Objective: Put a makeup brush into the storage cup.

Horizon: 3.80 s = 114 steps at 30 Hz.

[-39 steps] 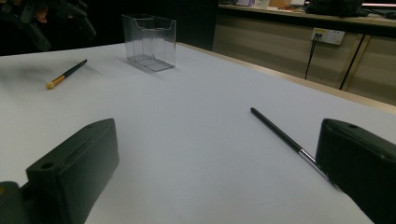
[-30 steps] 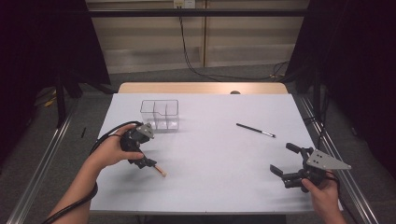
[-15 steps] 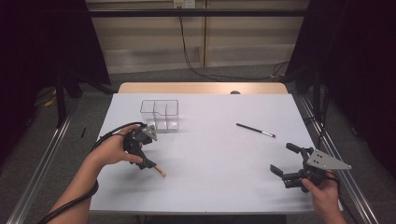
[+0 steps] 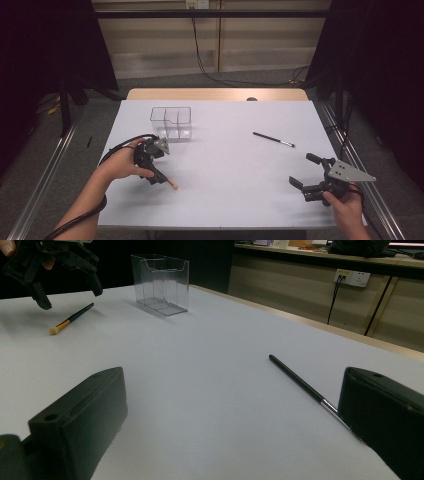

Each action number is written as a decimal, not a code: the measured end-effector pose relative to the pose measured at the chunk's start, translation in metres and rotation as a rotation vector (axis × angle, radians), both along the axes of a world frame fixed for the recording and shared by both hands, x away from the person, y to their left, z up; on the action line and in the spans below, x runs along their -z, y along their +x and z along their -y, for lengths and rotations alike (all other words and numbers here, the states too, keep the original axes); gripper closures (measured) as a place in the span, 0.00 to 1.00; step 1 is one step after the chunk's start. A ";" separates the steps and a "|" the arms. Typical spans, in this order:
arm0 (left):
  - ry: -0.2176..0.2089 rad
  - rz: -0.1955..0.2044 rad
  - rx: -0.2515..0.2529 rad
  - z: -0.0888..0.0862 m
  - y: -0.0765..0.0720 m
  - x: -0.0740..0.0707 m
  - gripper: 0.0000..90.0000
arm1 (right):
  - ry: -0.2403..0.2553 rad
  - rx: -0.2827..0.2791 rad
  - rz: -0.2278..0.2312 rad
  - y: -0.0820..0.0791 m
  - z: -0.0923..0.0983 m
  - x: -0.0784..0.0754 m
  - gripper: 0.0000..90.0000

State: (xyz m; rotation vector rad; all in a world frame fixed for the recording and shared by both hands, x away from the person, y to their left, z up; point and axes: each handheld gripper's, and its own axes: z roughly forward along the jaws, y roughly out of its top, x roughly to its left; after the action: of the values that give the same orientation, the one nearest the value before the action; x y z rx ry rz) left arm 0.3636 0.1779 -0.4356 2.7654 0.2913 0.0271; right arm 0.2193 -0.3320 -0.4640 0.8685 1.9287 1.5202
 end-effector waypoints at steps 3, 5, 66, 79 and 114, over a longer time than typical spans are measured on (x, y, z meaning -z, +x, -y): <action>0.013 -0.007 0.029 0.001 -0.001 0.004 0.01 | -0.002 0.002 -0.001 0.000 0.001 0.000 0.00; 0.024 -0.006 0.041 0.001 -0.002 0.006 0.02 | 0.000 0.002 -0.003 0.000 0.001 0.000 0.00; 0.166 -0.074 -0.017 0.011 -0.003 0.006 0.88 | -0.008 -0.009 -0.005 0.000 -0.001 0.000 0.00; 0.201 -0.141 -0.144 0.016 0.002 0.008 0.90 | -0.011 -0.008 -0.007 0.000 -0.002 0.001 0.00; 0.039 -0.145 -0.279 0.012 0.003 -0.005 0.93 | -0.013 -0.011 -0.006 0.000 -0.001 0.000 0.00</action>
State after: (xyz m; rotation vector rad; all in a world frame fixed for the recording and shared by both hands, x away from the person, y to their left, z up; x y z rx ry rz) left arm 0.3671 0.1664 -0.4304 2.7478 0.7194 -0.0980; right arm 0.2193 -0.3313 -0.4642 0.8590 1.9485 1.5117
